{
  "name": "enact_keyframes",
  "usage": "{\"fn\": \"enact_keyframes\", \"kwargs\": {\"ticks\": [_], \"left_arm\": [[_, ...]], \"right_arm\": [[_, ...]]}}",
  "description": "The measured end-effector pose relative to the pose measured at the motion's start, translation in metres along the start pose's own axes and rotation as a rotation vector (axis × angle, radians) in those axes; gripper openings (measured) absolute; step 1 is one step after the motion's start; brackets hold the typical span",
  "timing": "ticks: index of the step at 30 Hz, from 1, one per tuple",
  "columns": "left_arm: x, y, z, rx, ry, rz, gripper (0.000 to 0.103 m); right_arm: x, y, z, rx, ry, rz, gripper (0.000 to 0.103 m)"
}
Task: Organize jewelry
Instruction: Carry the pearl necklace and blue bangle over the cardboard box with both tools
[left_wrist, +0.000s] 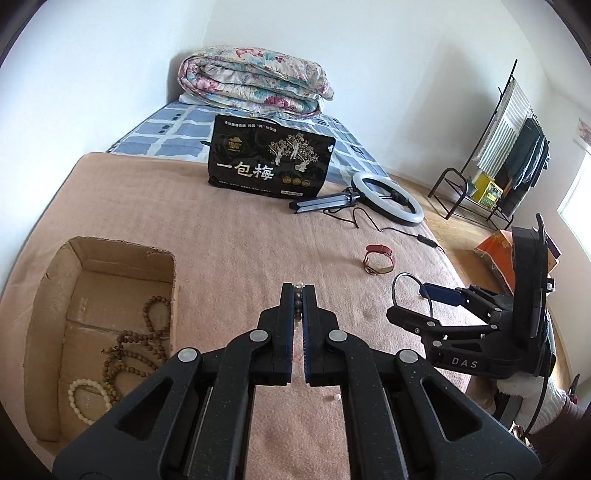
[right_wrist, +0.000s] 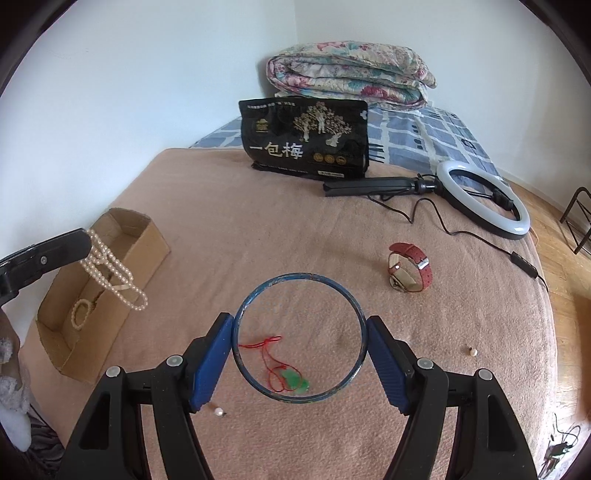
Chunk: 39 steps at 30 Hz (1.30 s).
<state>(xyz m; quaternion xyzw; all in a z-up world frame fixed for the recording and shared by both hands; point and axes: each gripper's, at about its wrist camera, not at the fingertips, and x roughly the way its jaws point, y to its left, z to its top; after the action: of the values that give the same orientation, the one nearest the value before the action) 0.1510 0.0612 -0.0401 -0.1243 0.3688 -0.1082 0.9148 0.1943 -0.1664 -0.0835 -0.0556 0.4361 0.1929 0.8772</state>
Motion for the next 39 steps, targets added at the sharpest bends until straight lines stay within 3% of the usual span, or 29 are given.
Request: {"fn": "enact_keyframes", "kwargs": {"ticks": [12, 24, 39], "left_arm": [[-0.050, 0.063, 0.001, -0.069, -0.075, 0.072, 0.001], [-0.089, 0.128, -0.025, -0.128, -0.085, 0.170, 0.001], [-0.086, 0.164, -0.048, -0.164, -0.033, 0.233, 0.001]], "right_arm": [[-0.022, 0.089, 0.003, -0.102, -0.040, 0.125, 0.074], [-0.011, 0.168, 0.000, -0.189, -0.032, 0.234, 0.074], [0.013, 0.237, -0.021, -0.299, 0.026, 0.297, 0.074]]}}
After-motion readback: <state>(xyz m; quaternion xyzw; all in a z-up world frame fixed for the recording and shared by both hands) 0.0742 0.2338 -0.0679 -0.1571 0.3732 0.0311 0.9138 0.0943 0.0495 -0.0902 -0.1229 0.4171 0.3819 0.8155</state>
